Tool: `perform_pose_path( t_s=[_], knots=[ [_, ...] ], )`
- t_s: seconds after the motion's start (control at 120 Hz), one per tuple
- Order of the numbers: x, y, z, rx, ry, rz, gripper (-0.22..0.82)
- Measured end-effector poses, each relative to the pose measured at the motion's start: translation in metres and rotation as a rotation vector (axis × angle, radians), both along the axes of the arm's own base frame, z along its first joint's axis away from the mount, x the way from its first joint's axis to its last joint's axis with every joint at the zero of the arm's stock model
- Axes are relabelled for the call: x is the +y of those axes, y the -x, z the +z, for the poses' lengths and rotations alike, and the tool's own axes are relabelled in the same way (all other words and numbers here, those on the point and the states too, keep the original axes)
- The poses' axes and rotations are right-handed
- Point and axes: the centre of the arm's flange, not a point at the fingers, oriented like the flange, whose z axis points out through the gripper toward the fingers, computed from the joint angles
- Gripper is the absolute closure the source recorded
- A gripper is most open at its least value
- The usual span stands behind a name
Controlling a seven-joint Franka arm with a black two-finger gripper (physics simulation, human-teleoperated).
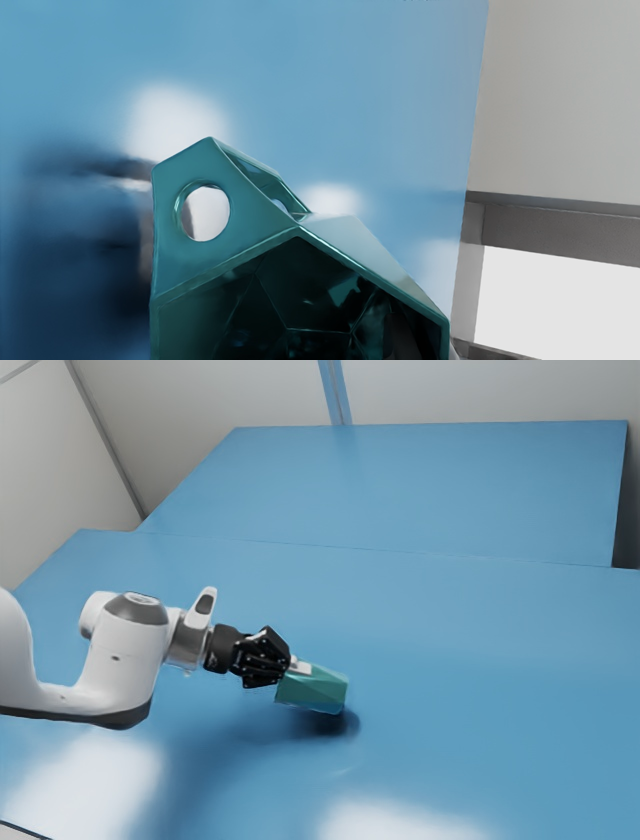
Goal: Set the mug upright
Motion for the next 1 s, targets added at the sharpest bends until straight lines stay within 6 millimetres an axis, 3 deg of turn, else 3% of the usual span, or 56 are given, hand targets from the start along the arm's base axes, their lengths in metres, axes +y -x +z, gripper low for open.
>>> perform_pose_path(
  t_s=[0.075, 0.208, 0.308, 0.4, 0.633, 0.842, 1.0],
  knots=[
    [0.011, -0.023, 0.035, -0.082, -0.119, -0.085, 0.77],
    [0.053, -0.056, 0.088, -0.177, -0.482, -0.283, 0.78],
    [0.063, -0.071, 0.112, -0.185, -0.761, -0.459, 0.78],
    [0.068, -0.073, 0.104, -0.127, -0.953, -0.576, 0.78],
    [0.075, -0.087, 0.043, 0.053, -1.153, -0.588, 0.78],
    [0.079, -0.089, 0.028, 0.127, -1.168, -0.445, 0.78],
    [0.080, -0.092, 0.029, 0.147, -1.107, -0.286, 0.78]
  ],
)
